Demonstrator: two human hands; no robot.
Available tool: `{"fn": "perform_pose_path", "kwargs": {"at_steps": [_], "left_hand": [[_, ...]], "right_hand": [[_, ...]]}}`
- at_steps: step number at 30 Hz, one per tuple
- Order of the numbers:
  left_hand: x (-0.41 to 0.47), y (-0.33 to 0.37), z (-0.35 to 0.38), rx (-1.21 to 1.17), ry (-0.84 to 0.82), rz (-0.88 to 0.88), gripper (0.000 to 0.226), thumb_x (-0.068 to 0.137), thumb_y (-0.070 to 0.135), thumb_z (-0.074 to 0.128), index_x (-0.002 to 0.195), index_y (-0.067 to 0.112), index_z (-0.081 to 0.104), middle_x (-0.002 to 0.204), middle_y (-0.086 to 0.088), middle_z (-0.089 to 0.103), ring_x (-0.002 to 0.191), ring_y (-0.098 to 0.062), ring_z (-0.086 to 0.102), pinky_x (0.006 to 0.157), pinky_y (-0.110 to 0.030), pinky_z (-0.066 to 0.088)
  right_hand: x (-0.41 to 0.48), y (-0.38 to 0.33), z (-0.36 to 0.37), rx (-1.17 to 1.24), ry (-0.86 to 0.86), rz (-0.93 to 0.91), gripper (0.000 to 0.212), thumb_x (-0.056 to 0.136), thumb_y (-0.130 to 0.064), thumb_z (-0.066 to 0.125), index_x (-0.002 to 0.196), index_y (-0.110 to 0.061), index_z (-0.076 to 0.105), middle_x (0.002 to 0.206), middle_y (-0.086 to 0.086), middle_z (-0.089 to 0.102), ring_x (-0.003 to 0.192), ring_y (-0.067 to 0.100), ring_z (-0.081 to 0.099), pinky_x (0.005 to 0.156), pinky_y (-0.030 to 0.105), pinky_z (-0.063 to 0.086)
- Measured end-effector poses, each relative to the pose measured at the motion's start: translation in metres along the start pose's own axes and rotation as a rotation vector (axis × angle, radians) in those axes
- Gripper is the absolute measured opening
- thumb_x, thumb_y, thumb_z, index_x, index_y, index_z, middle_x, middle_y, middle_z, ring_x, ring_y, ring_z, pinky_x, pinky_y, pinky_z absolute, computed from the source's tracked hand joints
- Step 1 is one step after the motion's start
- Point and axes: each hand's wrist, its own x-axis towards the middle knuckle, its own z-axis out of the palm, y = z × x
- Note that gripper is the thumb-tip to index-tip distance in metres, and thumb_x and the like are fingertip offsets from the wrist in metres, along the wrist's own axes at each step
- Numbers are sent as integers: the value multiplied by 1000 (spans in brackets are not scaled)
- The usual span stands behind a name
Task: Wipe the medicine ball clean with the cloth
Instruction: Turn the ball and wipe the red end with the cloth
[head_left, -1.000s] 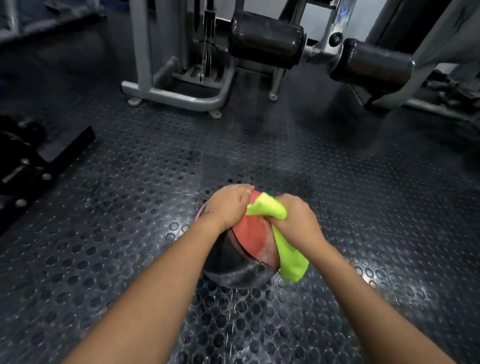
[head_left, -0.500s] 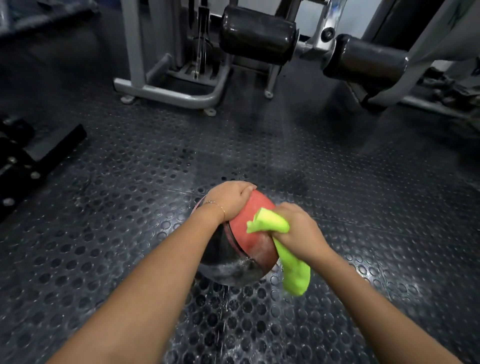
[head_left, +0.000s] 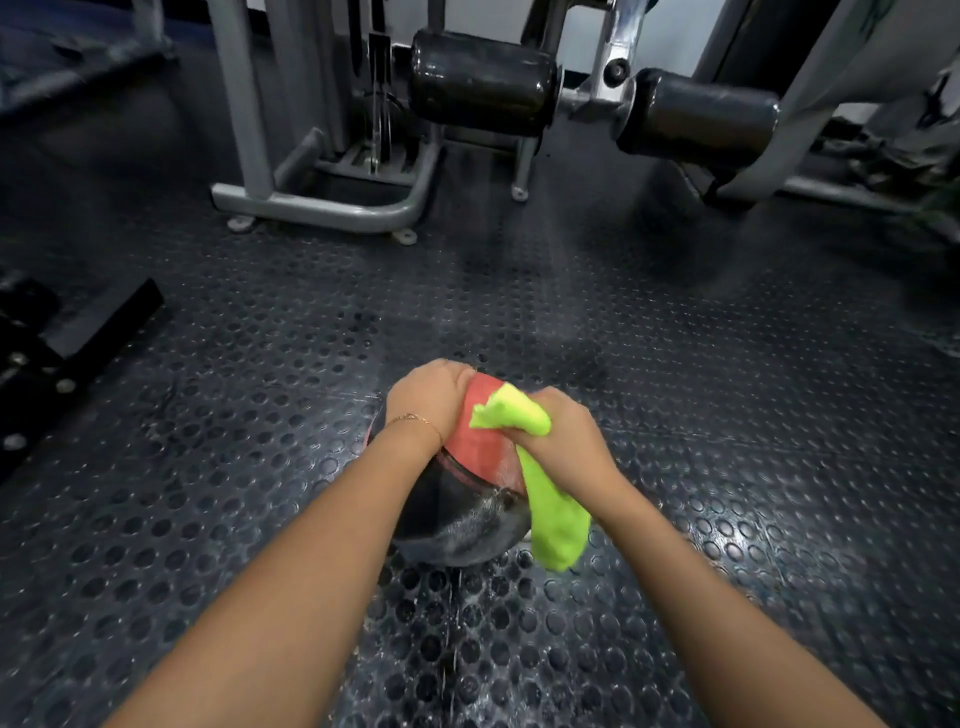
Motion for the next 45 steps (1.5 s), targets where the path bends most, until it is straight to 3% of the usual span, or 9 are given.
{"fn": "perform_pose_path", "kwargs": {"at_steps": [5, 9, 16, 21, 27, 32, 37, 43, 45], "left_hand": [[-7, -6, 13, 21, 33, 111, 37, 101, 31, 35, 134, 28, 51, 146, 4, 43, 139, -18, 31, 115, -36, 21], [-4, -16, 10, -40, 70, 78, 38, 101, 29, 31, 132, 27, 54, 143, 5, 47, 136, -14, 35, 114, -28, 22], [-10, -30, 9, -120, 113, 79, 37, 101, 28, 33, 128, 26, 58, 140, 4, 51, 133, -13, 39, 113, -31, 26], [-8, -32, 3, -137, 95, 45, 37, 101, 29, 32, 127, 28, 58, 140, 7, 50, 132, -12, 40, 111, -26, 26], [-18, -29, 5, -132, 124, 93, 36, 101, 29, 34, 126, 29, 59, 139, 9, 51, 133, -11, 39, 111, -25, 25], [-17, -31, -2, -141, 99, 84, 36, 101, 28, 33, 126, 28, 60, 138, 8, 51, 131, -10, 40, 104, -19, 26], [-17, -30, 3, -125, 105, 90, 36, 101, 29, 33, 126, 29, 58, 139, 9, 50, 134, -9, 38, 110, -24, 25], [-11, -28, 1, -114, 102, 37, 38, 101, 29, 31, 127, 29, 58, 139, 9, 51, 132, -10, 40, 108, -25, 28], [-11, -26, 2, -94, 114, 38, 38, 101, 29, 31, 128, 28, 58, 139, 7, 51, 132, -11, 40, 109, -25, 27]], "right_hand": [[1, -5, 19, -32, 120, 66, 15, 82, -32, 62, 80, -18, 63, 88, 6, 62, 86, 29, 59, 68, 36, 44], [-38, -2, 29, -54, 70, 5, 24, 81, -24, 64, 105, -19, 65, 109, 3, 61, 102, 25, 55, 83, 35, 44], [12, -23, 14, -29, 115, 143, 9, 82, -23, 61, 78, -15, 62, 91, 11, 64, 88, 32, 60, 66, 34, 40], [-28, -17, 25, -178, -24, -153, 28, 82, -25, 62, 109, -18, 64, 112, 4, 61, 106, 24, 53, 83, 32, 38], [2, 4, 15, 148, 171, 228, 17, 81, -23, 66, 82, -6, 64, 84, 11, 64, 84, 31, 60, 72, 38, 44], [-32, -1, 32, 89, 57, 17, 24, 77, -27, 66, 97, -14, 66, 96, 0, 61, 91, 16, 54, 76, 28, 39], [2, 12, 19, 316, 187, 277, 7, 80, -17, 68, 78, -12, 64, 78, 5, 61, 78, 26, 58, 67, 34, 41], [-37, -6, 33, 35, 66, 6, 27, 78, -31, 64, 101, -16, 66, 102, 2, 63, 97, 22, 57, 80, 29, 41], [-25, -7, 25, 72, 83, 77, 22, 80, -26, 67, 98, -13, 66, 99, 3, 62, 95, 22, 57, 79, 32, 42]]}}
